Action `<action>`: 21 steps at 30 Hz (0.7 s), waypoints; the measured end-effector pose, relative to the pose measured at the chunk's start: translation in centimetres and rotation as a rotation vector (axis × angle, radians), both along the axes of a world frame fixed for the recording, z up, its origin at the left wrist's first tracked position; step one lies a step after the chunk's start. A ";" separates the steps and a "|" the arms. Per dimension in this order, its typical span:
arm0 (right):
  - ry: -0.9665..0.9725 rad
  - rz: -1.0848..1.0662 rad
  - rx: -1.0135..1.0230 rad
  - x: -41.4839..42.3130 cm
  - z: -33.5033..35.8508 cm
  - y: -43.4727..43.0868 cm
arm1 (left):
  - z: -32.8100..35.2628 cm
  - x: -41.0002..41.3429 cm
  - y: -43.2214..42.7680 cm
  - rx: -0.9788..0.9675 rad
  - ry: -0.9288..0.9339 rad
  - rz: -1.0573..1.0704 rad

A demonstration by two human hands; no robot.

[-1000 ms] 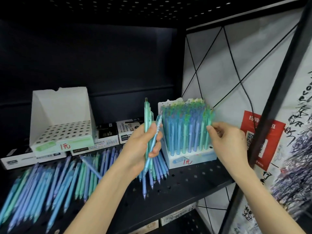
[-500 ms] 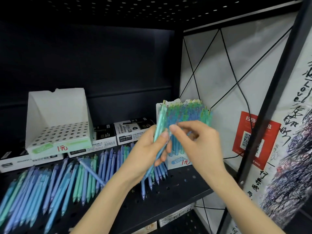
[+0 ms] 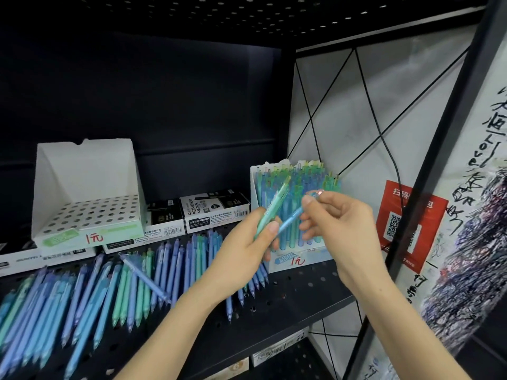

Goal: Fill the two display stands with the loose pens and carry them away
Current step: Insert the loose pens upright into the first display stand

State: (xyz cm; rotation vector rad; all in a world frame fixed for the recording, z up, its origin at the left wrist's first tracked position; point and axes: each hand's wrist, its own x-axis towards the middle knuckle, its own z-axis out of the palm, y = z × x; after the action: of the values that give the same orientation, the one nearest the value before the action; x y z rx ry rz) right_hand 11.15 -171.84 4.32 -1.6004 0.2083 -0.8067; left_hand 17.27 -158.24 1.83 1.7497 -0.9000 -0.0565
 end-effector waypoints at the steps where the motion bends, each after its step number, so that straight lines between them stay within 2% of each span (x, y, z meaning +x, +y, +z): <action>1: -0.025 -0.024 0.004 -0.3 0.2 -0.4 | 0.0 0.1 0.0 0.011 -0.023 0.041; 4: -0.117 -0.153 -0.023 -1.2 1.1 -2.1 | 0.1 0.7 0.4 -0.030 -0.006 0.198; 7: -0.137 -0.296 -0.179 -1.5 1.6 -3.4 | 0.3 1.2 0.9 -0.093 0.120 0.300; 10: -0.072 -0.446 -0.418 -1.0 1.3 -4.4 | 0.3 1.1 0.9 -0.078 0.176 0.296; 14: 0.030 -0.533 -0.715 -0.6 0.5 -5.3 | 0.2 1.0 0.6 -0.045 0.187 0.292; 21: 0.098 -0.635 -0.852 -0.2 0.2 -5.5 | 0.1 1.0 0.7 -0.032 0.192 0.285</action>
State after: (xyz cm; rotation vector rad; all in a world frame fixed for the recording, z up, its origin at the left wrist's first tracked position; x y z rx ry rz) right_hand 10.92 -177.30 4.50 -2.4258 0.5059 -1.4269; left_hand 18.30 -157.56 1.90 1.7924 -0.5050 -0.0228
